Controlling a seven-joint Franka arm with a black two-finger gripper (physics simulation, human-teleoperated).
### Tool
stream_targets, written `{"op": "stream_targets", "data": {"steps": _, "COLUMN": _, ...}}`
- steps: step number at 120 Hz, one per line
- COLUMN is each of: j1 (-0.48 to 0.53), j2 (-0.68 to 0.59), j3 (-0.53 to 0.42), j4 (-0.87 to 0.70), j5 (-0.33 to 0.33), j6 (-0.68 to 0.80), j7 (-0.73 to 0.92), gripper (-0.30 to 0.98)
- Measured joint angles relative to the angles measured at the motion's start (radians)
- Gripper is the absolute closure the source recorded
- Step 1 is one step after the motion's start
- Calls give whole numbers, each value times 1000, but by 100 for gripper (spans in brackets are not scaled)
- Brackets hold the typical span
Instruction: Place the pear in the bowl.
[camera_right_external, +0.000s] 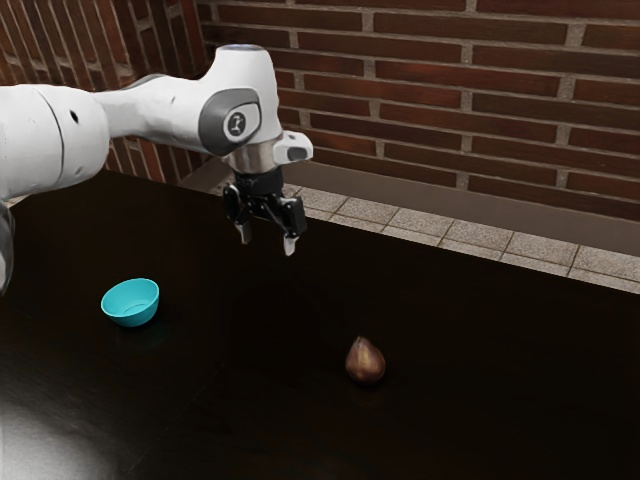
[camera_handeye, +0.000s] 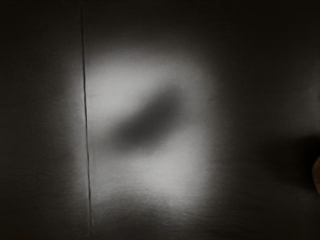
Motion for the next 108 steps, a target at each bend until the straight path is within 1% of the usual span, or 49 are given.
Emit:
{"op": "stream_targets", "data": {"steps": 14, "j1": -38, "j2": 90, "j3": -2, "j4": 17, "j5": -39, "j6": 76, "j7": -11, "gripper": 1}}
{"op": "stream_targets", "data": {"steps": 22, "j1": -63, "j2": 113, "j3": -1, "j4": 27, "j5": -53, "j6": 113, "j7": -16, "gripper": 1}}
{"op": "stream_targets", "data": {"steps": 29, "j1": -98, "j2": 109, "j3": 2, "j4": 12, "j5": -65, "j6": 152, "j7": -21, "gripper": 1}}
{"op": "stream_targets", "data": {"steps": 44, "j1": -152, "j2": 43, "j3": 7, "j4": -129, "j5": -90, "j6": 241, "j7": -33, "gripper": 1}}
{"op": "stream_targets", "data": {"steps": 52, "j1": -192, "j2": 31, "j3": 11, "j4": -170, "j5": -98, "j6": 286, "j7": -45, "gripper": 1}}
{"op": "stream_targets", "data": {"steps": 75, "j1": -253, "j2": 63, "j3": 11, "j4": -189, "j5": -108, "j6": 376, "j7": -80, "gripper": 1}}
{"op": "stream_targets", "data": {"steps": 92, "j1": -262, "j2": 84, "j3": 11, "j4": -212, "j5": -117, "j6": 411, "j7": -101, "gripper": 1}}
{"op": "stream_targets", "data": {"steps": 108, "j1": -274, "j2": 121, "j3": 11, "j4": -218, "j5": -149, "j6": 429, "j7": -116, "gripper": 1}}
